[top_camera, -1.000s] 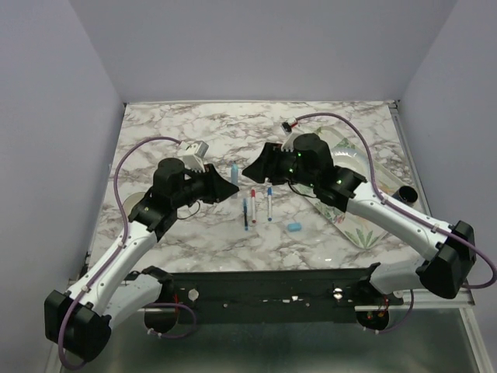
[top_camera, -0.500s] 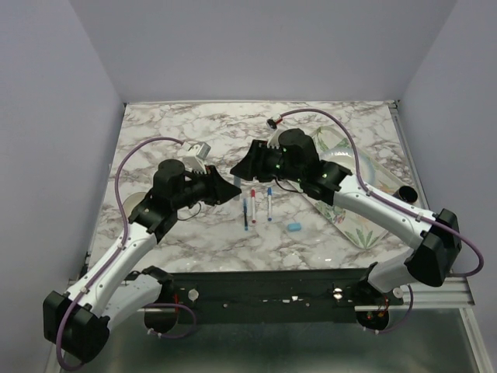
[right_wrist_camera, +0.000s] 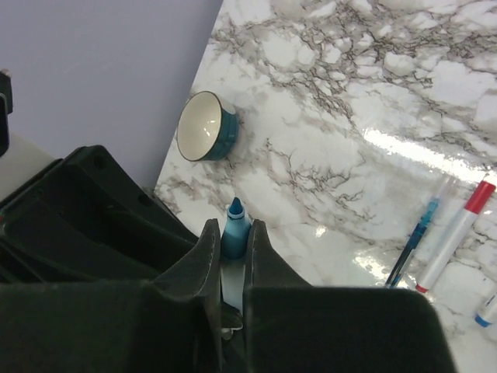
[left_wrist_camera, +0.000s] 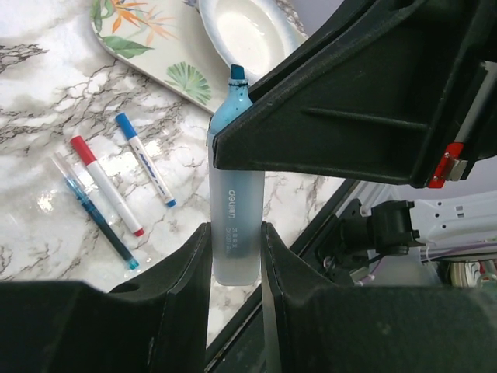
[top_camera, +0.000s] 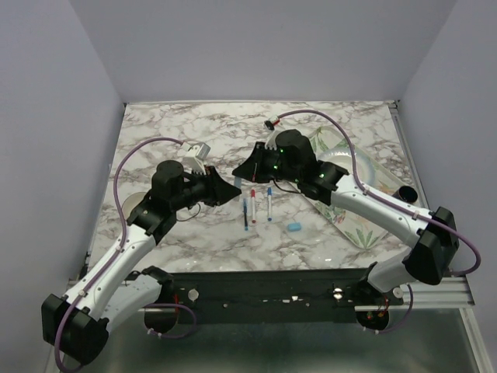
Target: Insert the pens into the pen caps
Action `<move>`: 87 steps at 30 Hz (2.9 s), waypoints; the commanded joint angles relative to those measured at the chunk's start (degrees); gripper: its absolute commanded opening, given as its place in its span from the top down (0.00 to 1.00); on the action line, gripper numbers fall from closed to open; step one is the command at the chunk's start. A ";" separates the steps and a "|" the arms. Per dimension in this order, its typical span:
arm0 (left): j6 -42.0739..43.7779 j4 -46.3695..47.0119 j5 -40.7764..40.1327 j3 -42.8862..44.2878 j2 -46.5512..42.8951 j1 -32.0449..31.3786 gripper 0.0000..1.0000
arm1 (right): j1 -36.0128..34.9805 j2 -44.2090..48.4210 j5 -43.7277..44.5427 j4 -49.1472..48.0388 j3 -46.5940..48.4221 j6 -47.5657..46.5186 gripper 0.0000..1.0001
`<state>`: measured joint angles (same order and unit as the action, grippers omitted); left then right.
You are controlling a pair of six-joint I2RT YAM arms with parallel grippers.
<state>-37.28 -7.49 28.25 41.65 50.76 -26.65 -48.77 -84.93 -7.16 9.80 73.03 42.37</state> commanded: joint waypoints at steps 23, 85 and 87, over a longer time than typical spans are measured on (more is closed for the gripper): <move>-9.72 12.73 24.04 0.02 -7.08 -0.24 0.34 | -0.44 15.84 -23.34 -48.30 -25.57 -1.68 0.99; 16.10 -10.97 -18.76 0.28 -21.67 -0.06 1.00 | 7.90 3.11 -7.78 26.14 -22.15 -87.98 0.39; 16.18 -10.88 -18.67 0.28 -21.67 -0.06 1.00 | 8.17 1.35 -8.57 26.23 -21.45 -88.60 0.39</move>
<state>-22.04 -18.98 10.26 42.57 29.67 -26.65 -41.47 -81.06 -13.52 34.37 51.53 -41.54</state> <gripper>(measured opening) 0.202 0.612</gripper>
